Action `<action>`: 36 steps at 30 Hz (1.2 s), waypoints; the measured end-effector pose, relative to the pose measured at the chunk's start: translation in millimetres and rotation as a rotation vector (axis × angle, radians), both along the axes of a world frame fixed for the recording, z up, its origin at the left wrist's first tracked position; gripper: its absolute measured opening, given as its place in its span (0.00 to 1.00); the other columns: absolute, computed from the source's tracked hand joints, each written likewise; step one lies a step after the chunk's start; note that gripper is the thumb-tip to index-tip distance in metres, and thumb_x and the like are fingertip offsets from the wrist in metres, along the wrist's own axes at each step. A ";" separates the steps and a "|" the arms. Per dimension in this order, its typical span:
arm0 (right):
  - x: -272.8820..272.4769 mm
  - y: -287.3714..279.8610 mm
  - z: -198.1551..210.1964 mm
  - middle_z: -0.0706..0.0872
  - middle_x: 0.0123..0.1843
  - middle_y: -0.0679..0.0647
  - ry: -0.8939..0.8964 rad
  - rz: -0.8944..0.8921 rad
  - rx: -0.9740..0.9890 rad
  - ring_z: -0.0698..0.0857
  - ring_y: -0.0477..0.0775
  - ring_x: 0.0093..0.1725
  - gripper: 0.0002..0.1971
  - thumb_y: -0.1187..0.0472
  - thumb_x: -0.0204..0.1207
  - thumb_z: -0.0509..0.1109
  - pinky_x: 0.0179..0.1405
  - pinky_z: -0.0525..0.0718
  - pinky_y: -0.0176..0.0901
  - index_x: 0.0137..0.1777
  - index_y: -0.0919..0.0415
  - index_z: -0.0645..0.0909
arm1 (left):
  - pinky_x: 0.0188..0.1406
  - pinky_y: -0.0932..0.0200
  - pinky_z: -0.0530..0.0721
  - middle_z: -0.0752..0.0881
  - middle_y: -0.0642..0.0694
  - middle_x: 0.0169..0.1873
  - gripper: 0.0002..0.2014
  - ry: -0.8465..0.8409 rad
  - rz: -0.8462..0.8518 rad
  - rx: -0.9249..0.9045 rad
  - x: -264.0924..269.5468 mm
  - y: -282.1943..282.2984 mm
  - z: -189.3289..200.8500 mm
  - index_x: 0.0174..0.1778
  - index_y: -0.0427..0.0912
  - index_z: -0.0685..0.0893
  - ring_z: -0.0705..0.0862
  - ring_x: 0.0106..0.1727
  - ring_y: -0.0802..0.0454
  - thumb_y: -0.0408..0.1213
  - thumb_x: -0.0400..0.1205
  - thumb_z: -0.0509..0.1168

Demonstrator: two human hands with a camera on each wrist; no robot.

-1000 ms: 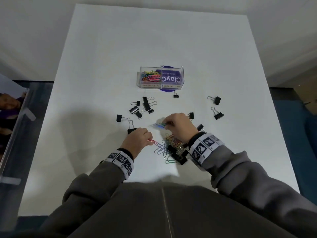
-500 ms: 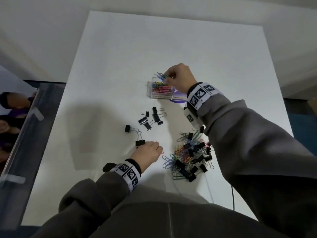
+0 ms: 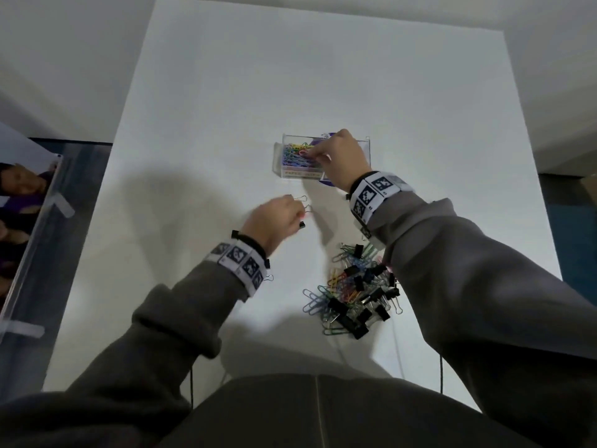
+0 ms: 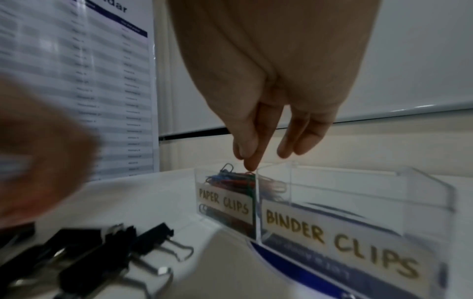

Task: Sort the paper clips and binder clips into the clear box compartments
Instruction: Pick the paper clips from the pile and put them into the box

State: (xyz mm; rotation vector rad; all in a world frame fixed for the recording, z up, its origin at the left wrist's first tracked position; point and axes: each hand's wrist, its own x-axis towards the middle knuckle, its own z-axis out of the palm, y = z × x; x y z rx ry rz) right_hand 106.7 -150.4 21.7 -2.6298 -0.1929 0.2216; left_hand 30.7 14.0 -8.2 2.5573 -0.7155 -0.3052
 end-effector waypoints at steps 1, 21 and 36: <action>-4.9 -1.3 -1.4 0.90 0.53 0.60 -0.045 -0.012 0.010 0.77 0.65 0.59 0.14 0.68 0.78 0.61 0.60 0.76 0.56 0.56 0.59 0.87 | 0.47 0.53 0.76 0.83 0.38 0.49 0.09 -0.024 0.031 -0.004 17.4 -2.4 7.0 0.52 0.35 0.81 0.80 0.49 0.43 0.33 0.81 0.59; -179.8 -65.7 -29.3 0.91 0.50 0.53 0.066 -0.268 0.139 0.77 0.56 0.51 0.11 0.69 0.75 0.65 0.53 0.79 0.50 0.50 0.59 0.87 | 0.47 0.48 0.79 0.88 0.45 0.42 0.10 -0.089 -0.144 -0.042 -22.5 -13.4 -9.6 0.44 0.43 0.86 0.82 0.44 0.43 0.37 0.79 0.59; -242.4 -41.8 -32.7 0.84 0.45 0.55 0.249 0.041 -0.166 0.81 0.58 0.50 0.14 0.48 0.69 0.71 0.53 0.74 0.49 0.44 0.59 0.84 | 0.53 0.50 0.73 0.83 0.46 0.47 0.12 0.176 -0.114 -0.035 -115.8 -39.2 -31.7 0.51 0.46 0.85 0.81 0.51 0.45 0.45 0.75 0.69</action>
